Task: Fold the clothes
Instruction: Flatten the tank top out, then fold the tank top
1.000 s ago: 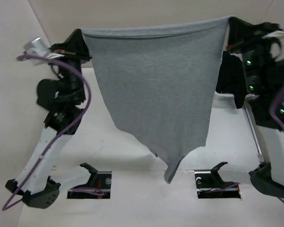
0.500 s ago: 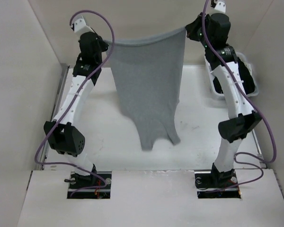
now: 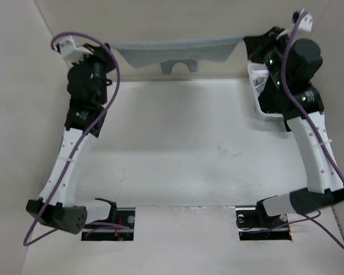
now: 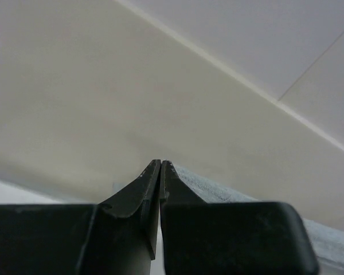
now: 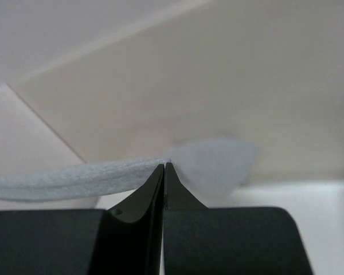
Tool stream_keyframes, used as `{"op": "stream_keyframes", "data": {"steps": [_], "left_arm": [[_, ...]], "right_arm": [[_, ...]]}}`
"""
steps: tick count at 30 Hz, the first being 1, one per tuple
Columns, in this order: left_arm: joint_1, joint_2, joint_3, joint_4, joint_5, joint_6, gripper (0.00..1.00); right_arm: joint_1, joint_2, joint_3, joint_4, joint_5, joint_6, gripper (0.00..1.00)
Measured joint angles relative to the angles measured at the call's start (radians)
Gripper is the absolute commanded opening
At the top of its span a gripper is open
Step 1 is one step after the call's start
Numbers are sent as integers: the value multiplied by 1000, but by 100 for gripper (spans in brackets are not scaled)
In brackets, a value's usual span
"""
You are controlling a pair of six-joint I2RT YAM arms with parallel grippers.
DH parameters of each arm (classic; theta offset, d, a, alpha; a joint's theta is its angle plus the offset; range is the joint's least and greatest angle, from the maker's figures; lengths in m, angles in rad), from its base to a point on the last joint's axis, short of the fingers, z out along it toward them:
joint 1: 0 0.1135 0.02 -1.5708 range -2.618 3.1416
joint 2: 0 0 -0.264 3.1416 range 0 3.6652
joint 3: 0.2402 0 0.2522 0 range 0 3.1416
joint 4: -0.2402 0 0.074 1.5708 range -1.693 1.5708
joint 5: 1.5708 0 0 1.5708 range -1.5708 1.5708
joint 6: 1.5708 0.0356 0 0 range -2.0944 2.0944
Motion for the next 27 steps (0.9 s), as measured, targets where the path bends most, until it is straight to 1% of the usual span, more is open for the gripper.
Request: {"op": "stream_keyframes", "data": {"steps": [3, 6, 8, 9, 12, 15, 18, 23, 25, 27], "left_arm": [[-73, -134, -283, 35, -46, -1, 0], [-158, -274, -587, 20, -105, -8, 0], [-214, -383, -766, -44, -139, -33, 0], [-236, -439, -829, -89, -156, -50, 0], [-306, -647, -957, -261, -198, -137, 0], [-360, -805, -991, -400, -230, -246, 0], [-425, -861, -1000, -526, -258, -355, 0], [-518, -856, -1020, -696, -305, -480, 0], [-519, -837, -1020, -697, -335, -499, 0], [-498, -779, -1016, -657, -364, -491, 0]], "right_arm": [[45, -198, -395, 74, 18, 19, 1], [141, -383, -785, 127, 49, 46, 0], [211, -487, -992, 129, 71, 71, 0], [242, -533, -1073, 122, 83, 84, 0], [350, -698, -1275, 56, 117, 146, 0], [472, -852, -1376, -42, 140, 230, 0], [575, -929, -1415, -118, 150, 318, 0], [682, -910, -1447, -195, 168, 418, 0], [675, -869, -1447, -188, 175, 419, 1], [617, -797, -1435, -154, 172, 396, 0]]}}
